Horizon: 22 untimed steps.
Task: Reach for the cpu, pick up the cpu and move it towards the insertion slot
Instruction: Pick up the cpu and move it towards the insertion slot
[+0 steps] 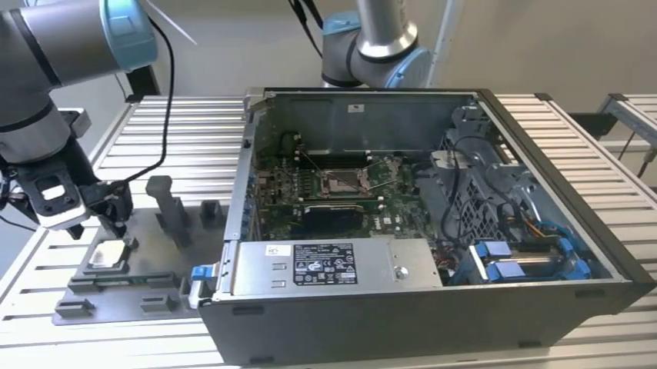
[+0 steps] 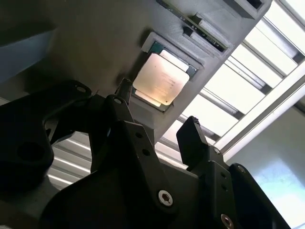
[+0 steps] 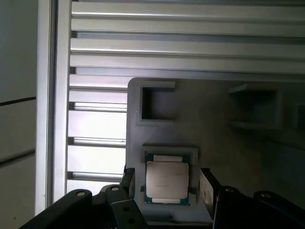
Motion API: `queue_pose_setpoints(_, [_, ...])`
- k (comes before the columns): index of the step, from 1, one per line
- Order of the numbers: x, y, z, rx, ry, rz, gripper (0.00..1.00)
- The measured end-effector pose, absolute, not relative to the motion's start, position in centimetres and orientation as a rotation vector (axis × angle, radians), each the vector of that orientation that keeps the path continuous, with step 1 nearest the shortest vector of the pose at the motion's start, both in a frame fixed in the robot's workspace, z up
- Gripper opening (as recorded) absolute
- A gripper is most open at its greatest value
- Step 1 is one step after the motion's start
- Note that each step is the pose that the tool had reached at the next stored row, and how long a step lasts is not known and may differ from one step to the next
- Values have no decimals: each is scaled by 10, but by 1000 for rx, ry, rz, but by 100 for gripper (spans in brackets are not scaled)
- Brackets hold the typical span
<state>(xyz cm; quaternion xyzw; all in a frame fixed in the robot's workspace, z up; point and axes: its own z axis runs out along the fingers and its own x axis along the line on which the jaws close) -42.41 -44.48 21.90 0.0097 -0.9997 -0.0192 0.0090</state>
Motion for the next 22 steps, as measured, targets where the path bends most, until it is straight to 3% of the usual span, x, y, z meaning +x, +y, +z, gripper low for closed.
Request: queue_pose_setpoints(22, [-422, -455, 193, 33, -3118, -60, 100])
